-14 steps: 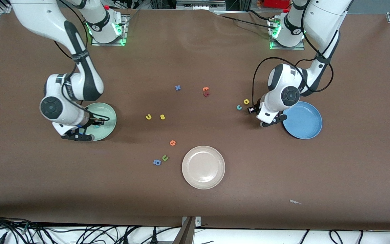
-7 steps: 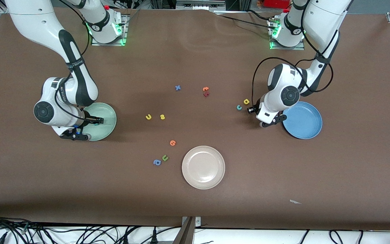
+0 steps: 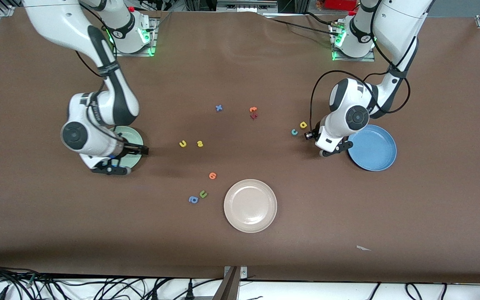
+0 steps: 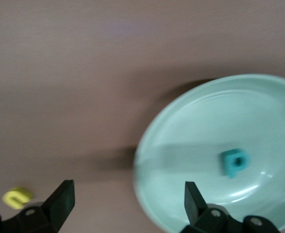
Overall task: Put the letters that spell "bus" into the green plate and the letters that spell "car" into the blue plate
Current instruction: 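Set the teal letters on the green and blue plates with both grippers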
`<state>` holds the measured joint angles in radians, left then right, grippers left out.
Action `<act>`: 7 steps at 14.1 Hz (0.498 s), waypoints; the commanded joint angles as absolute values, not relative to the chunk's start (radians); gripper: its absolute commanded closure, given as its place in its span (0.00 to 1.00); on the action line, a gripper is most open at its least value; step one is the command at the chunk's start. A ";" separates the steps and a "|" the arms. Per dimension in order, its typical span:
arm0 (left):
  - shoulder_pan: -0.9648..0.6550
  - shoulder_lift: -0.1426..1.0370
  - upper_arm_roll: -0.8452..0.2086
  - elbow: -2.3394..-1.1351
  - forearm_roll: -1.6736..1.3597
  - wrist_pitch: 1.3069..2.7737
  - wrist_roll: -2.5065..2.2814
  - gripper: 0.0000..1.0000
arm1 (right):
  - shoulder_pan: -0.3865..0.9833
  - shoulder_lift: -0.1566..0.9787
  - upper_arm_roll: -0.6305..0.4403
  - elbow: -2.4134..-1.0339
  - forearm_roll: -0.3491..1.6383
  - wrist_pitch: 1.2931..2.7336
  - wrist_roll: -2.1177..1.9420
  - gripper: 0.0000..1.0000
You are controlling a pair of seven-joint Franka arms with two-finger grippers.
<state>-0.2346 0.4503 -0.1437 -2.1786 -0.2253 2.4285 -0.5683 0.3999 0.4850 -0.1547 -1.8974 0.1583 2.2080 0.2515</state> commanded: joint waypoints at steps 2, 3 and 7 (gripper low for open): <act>-0.229 0.469 -0.127 -2.142 -0.239 2.422 -0.551 1.00 | 0.486 0.517 -0.137 -1.867 0.170 2.212 0.409 0.00; -0.210 0.460 -0.123 -2.120 -0.236 2.380 -0.548 1.00 | 0.511 0.532 -0.135 -1.867 0.172 2.238 0.416 0.00; -0.088 0.440 -0.124 -1.973 -0.046 2.102 -0.451 1.00 | 0.567 0.560 -0.137 -1.873 0.178 2.305 0.485 0.05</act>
